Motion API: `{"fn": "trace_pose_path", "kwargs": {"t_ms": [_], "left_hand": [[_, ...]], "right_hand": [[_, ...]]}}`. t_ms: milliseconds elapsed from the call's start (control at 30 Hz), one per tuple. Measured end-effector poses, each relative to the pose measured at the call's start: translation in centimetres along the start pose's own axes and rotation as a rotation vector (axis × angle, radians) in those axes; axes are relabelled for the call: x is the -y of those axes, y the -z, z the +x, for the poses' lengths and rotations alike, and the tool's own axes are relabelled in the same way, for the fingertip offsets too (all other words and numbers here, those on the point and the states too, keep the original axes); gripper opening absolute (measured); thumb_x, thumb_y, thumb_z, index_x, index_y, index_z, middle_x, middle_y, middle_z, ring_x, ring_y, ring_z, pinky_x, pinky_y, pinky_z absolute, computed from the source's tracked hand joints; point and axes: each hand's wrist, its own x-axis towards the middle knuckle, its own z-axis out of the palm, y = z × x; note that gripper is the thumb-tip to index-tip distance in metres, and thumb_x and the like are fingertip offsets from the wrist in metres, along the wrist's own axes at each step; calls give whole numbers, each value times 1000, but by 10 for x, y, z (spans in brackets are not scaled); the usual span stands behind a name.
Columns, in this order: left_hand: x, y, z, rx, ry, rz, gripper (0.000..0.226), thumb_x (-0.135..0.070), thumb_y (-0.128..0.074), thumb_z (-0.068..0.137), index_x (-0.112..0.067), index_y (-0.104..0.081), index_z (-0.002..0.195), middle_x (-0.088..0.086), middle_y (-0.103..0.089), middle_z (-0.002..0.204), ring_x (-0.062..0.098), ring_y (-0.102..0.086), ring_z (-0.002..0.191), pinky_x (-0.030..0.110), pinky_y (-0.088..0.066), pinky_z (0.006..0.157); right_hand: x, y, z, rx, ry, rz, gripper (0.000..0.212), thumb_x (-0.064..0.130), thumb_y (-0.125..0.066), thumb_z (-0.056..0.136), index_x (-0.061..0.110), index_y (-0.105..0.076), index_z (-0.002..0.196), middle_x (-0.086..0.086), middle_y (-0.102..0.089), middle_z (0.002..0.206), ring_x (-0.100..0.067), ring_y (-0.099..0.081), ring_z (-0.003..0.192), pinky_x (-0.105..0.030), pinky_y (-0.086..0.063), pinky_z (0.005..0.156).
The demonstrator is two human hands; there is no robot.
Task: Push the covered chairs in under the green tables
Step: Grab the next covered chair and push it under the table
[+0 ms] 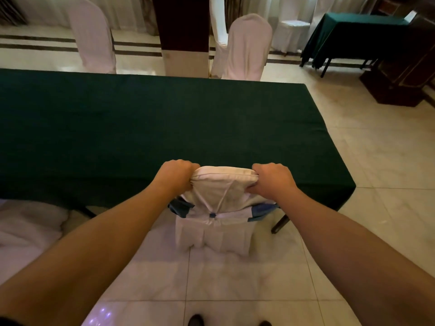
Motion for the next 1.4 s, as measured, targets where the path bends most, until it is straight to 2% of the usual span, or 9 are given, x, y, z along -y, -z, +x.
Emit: {"fn": "trace_pose_path", "kwargs": {"t_ms": [133, 367, 467, 567, 700, 900, 1133, 1267, 1400], "left_hand": [[-2, -16, -3, -16, -20, -13, 15, -31, -66, 82, -30, -53, 91, -5, -62, 85, 19, -58, 70, 33, -42, 60], [-13, -35, -10, -33, -34, -59, 15, -33, -68, 84, -30, -57, 93, -6, -61, 82, 16, -57, 66, 33, -52, 63], [-18, -46, -15, -29, -45, -53, 17, -36, -69, 83, -30, -58, 94, -7, -61, 82, 16, -57, 66, 35, -54, 64], [-19, -59, -25, 31, -50, -45, 31, -44, -76, 76, -32, -55, 96, -8, -62, 86, 15, -58, 68, 36, -55, 67], [-19, -79, -47, 153, -94, -23, 63, -56, -88, 54, -37, -50, 101, -14, -53, 85, 10, -52, 71, 28, -44, 66], [-23, -81, -57, 142, -67, -39, 66, -53, -91, 51, -37, -46, 96, -16, -45, 81, 9, -49, 71, 28, -41, 66], [-24, -84, -58, 127, -70, -77, 65, -50, -92, 50, -40, -42, 91, -16, -50, 82, 7, -50, 70, 28, -39, 65], [-23, -82, -54, 140, -75, -102, 60, -50, -89, 55, -40, -42, 91, -15, -53, 84, 7, -53, 71, 27, -42, 66], [-27, -84, -52, 55, -84, -103, 40, -48, -82, 70, -35, -52, 94, -13, -55, 83, 7, -53, 68, 25, -39, 61]], "right_hand": [[-1, -15, -7, -3, 21, 14, 41, 69, -61, 78, 32, -42, 80, 11, -54, 69, -10, -50, 58, -32, -32, 50], [-9, -27, -18, 26, -25, -2, 41, 67, -62, 77, 31, -47, 87, 10, -54, 71, -12, -52, 61, -33, -41, 53], [-10, -36, -28, 41, -25, 1, 40, 66, -63, 78, 31, -46, 87, 11, -52, 70, -10, -50, 59, -31, -34, 49], [-5, -48, -39, 59, -15, 1, 40, 63, -66, 78, 32, -41, 84, 11, -50, 70, -8, -48, 58, -30, -30, 48], [8, -74, -59, 160, -11, 26, 44, 52, -77, 74, 34, -38, 83, 9, -51, 76, -10, -49, 60, -31, -34, 50], [17, -80, -71, 145, -94, 63, 53, 48, -80, 73, 33, -29, 76, 11, -46, 73, -8, -44, 60, -32, -31, 51], [17, -83, -75, 110, -116, 92, 56, 48, -81, 73, 35, -26, 76, 14, -41, 73, -3, -36, 60, -27, -22, 47], [16, -84, -76, 107, -115, 92, 56, 47, -86, 70, 36, -32, 85, 15, -39, 74, -5, -41, 64, -27, -27, 50], [18, -84, -70, 128, -123, 85, 57, 42, -88, 71, 36, -34, 88, 14, -37, 76, -12, -47, 72, -32, -35, 56]]}}
